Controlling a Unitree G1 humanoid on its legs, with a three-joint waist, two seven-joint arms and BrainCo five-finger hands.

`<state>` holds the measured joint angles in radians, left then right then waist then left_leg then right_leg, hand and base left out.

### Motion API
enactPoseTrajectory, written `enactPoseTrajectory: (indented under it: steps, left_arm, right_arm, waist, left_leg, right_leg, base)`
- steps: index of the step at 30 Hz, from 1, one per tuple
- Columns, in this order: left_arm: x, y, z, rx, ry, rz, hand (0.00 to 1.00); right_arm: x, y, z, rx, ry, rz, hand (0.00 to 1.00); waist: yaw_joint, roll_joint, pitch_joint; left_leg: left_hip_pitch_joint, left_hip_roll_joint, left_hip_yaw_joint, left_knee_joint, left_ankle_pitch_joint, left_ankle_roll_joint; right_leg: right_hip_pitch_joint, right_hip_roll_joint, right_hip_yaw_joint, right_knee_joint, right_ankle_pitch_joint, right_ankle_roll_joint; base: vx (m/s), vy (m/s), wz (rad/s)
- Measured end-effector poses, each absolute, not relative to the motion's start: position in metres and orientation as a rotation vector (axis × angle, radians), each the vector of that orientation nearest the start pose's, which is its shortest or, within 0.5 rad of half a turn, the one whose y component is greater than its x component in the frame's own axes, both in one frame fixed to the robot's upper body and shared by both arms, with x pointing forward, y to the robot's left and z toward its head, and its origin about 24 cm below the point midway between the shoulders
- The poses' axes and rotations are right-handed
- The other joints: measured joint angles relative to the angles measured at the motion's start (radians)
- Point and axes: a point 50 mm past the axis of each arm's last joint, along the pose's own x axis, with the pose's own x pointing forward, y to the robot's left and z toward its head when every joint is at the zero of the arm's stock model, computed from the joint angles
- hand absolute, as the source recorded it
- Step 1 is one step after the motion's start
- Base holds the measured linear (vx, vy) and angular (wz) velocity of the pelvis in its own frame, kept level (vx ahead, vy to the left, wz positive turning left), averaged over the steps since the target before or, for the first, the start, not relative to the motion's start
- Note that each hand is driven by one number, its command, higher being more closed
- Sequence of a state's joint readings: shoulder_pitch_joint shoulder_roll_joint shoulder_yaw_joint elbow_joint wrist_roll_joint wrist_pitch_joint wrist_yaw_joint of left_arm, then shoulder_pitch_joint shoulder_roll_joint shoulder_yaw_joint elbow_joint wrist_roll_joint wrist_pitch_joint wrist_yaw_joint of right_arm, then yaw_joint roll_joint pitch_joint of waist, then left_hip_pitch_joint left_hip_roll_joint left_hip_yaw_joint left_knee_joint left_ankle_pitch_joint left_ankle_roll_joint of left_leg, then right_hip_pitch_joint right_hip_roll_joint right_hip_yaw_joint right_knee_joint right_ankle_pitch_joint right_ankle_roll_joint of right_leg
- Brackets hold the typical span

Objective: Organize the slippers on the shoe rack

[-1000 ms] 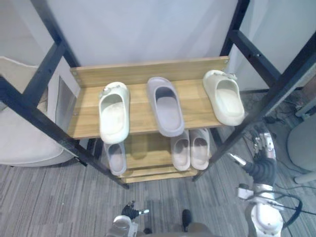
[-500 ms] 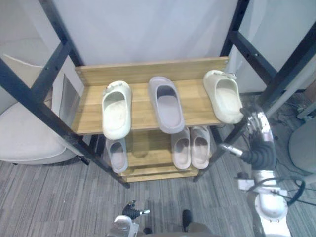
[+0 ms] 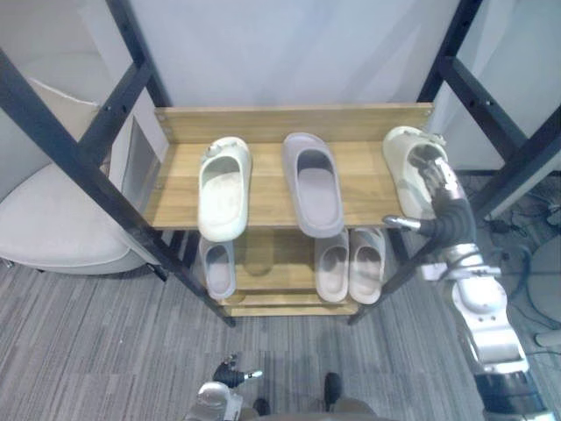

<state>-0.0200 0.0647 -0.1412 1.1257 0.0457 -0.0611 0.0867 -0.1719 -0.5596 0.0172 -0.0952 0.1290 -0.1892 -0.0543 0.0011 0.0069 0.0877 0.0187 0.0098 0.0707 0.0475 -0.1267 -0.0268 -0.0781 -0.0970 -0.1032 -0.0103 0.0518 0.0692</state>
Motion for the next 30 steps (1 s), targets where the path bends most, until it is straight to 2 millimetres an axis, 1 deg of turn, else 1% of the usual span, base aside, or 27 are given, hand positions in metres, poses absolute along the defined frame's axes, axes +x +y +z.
enactPoseTrajectory:
  steps: [3, 8, 12, 14, 15, 18, 20, 25, 28, 30]
  left_arm:
    - [0.125, 0.162, -0.158, 0.217, 1.029, -0.042, 0.0]
    - [0.125, 0.162, -0.158, 0.21, 1.028, -0.039, 0.0]
    - [0.126, 0.163, -0.157, 0.209, 1.019, -0.037, 0.0]
    - [0.127, 0.163, -0.156, 0.208, 1.015, -0.037, 0.0]
    - [0.127, 0.163, -0.156, 0.208, 1.013, -0.036, 0.0]
    - [0.129, 0.163, -0.155, 0.208, 1.006, -0.036, 0.0]
    - [0.132, 0.163, -0.154, 0.208, 0.994, -0.036, 0.0]
    - [0.133, 0.164, -0.153, 0.209, 0.989, -0.033, 0.0]
    - [0.135, 0.164, -0.152, 0.195, 0.979, -0.025, 0.0]
    - [0.135, 0.165, -0.152, 0.192, 0.978, -0.02, 0.0]
  right_arm:
    - [0.289, -0.215, 0.158, -0.441, -0.454, 0.067, 0.0]
    - [0.303, -0.209, 0.167, -0.491, -0.452, 0.119, 0.0]
    - [0.315, -0.206, 0.168, -0.501, -0.418, 0.15, 0.0]
    - [0.318, -0.203, 0.168, -0.512, -0.411, 0.166, 0.0]
    - [0.322, -0.2, 0.168, -0.527, -0.399, 0.183, 0.0]
    - [0.329, -0.198, 0.169, -0.538, -0.388, 0.191, 0.0]
    - [0.335, -0.197, 0.17, -0.557, -0.372, 0.197, 0.0]
    - [0.346, -0.19, 0.175, -0.596, -0.356, 0.22, 0.0]
    - [0.354, -0.195, 0.175, -0.607, -0.325, 0.196, 0.0]
    - [0.36, -0.194, 0.176, -0.626, -0.302, 0.194, 0.0]
  waist:
    - [0.002, -0.004, 0.001]
    - [0.005, -0.006, 0.002]
    - [0.007, -0.013, 0.004]
    - [0.012, -0.016, 0.005]
    - [0.015, -0.018, 0.006]
    - [0.024, -0.021, 0.008]
    - [0.035, -0.028, 0.012]
    - [0.042, -0.031, 0.014]
    - [0.056, -0.034, 0.016]
    - [0.058, -0.036, 0.018]
  left_leg:
    - [0.0, 0.003, -0.002, -0.014, 0.007, -0.003]
    - [0.0, 0.009, -0.007, -0.03, 0.014, -0.008]
    - [-0.001, 0.007, -0.025, -0.03, 0.016, -0.01]
    - [-0.001, 0.008, -0.027, -0.029, 0.016, -0.011]
    - [-0.001, 0.007, -0.027, -0.029, 0.016, -0.011]
    - [-0.002, 0.007, -0.028, -0.029, 0.016, -0.011]
    - [-0.004, 0.007, -0.03, -0.029, 0.018, -0.012]
    - [-0.017, 0.007, -0.048, -0.032, 0.024, -0.013]
    - [-0.017, 0.008, -0.052, -0.042, 0.032, -0.016]
    - [-0.017, 0.008, -0.053, -0.045, 0.033, -0.015]
  right_leg:
    - [0.0, 0.006, -0.001, -0.016, 0.009, -0.005]
    - [0.001, 0.011, -0.006, -0.021, 0.009, -0.006]
    - [0.006, 0.012, -0.024, -0.027, 0.009, -0.006]
    - [0.006, 0.012, -0.025, -0.027, 0.009, -0.006]
    - [0.007, 0.013, -0.026, -0.027, 0.009, -0.006]
    - [0.007, 0.012, -0.026, -0.028, 0.009, -0.006]
    - [0.007, 0.012, -0.028, -0.028, 0.009, -0.007]
    - [0.006, 0.012, -0.041, -0.028, 0.009, -0.007]
    - [0.005, 0.012, -0.047, -0.029, 0.009, -0.007]
    - [0.005, 0.012, -0.049, -0.03, 0.009, -0.007]
  base:
    - [-0.02, -0.01, 0.0]
    - [0.0, 0.0, 0.02]
    - [0.03, 0.004, 0.12]
    - [0.01, 0.006, 0.04]
    - [0.0, 0.0, 0.0]
    - [0.0, 0.0, 0.0]
    - [-0.01, 0.002, 0.02]
    - [-0.03, 0.0, 0.09]
    - [-0.01, -0.001, 0.07]
    - [-0.01, 0.001, 0.02]
